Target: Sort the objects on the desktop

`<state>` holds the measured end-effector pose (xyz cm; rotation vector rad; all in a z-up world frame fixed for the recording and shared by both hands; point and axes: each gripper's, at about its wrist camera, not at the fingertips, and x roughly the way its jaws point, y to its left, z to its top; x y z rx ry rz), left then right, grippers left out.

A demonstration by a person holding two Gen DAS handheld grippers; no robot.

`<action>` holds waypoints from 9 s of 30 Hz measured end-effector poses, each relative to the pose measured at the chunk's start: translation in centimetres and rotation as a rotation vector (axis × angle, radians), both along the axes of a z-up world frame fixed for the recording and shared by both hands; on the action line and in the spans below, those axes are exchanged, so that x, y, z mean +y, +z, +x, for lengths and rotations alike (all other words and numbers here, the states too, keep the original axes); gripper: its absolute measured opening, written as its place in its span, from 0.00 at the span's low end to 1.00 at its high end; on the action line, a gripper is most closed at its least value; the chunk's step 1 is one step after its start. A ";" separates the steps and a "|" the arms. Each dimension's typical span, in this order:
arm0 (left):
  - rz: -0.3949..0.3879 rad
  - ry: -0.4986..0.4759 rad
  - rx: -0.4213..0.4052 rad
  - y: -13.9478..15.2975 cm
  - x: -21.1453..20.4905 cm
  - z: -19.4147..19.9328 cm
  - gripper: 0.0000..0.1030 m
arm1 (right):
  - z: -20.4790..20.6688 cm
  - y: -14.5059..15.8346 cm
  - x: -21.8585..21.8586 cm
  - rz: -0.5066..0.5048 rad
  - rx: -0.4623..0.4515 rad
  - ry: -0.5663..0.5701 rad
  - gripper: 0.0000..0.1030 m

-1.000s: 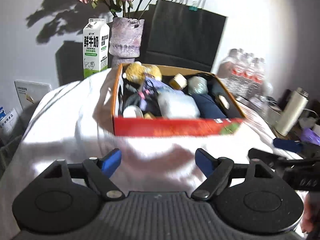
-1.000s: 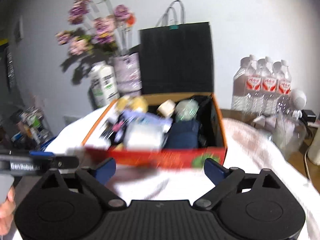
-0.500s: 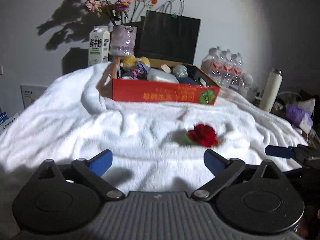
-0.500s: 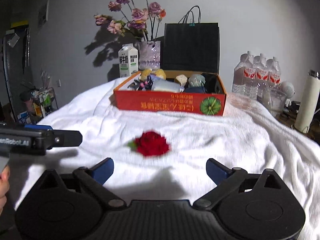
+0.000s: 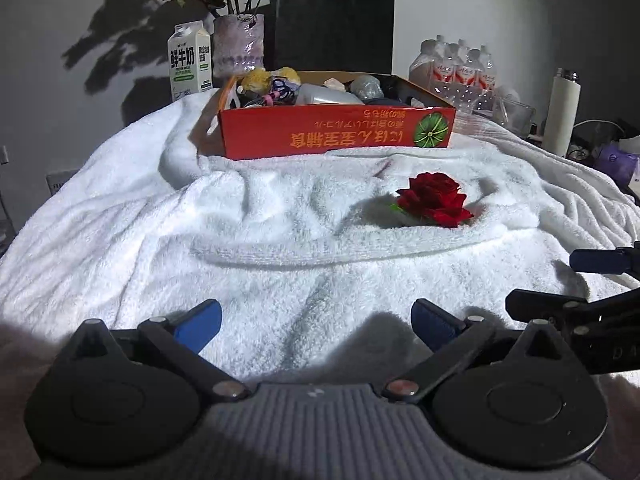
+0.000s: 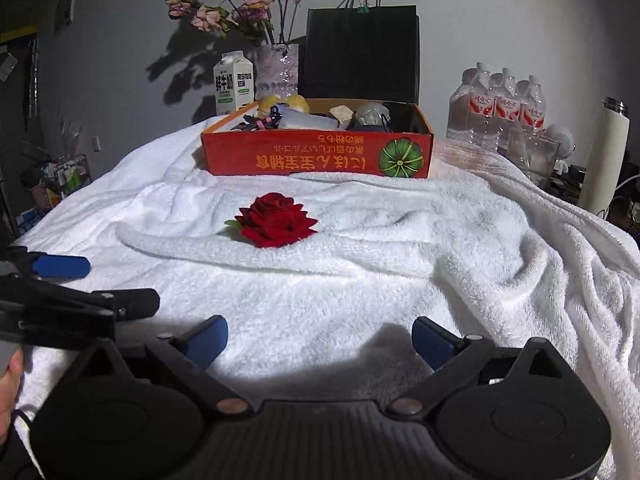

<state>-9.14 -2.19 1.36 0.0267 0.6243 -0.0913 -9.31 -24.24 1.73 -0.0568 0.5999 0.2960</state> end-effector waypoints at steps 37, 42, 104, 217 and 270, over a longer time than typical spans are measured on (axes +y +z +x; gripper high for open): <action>0.094 -0.488 -0.010 0.5 -7.7 11.9 0.57 | 15.0 0.4 -3.8 0.571 0.247 0.012 0.22; 0.125 -0.544 -0.032 0.0 -8.0 12.1 0.56 | 15.2 0.0 -4.1 0.577 0.257 0.014 0.23; -0.112 -0.124 -0.045 4.6 -0.7 6.5 0.39 | 9.3 3.0 -3.2 0.373 -0.092 -0.132 0.21; -0.023 -0.041 -0.047 4.2 0.0 -1.2 0.92 | -2.7 2.9 0.6 0.092 -0.133 -0.053 0.97; -0.086 -0.004 0.049 -0.1 2.1 8.1 1.00 | 7.7 -0.9 3.4 -0.039 0.070 -0.180 1.00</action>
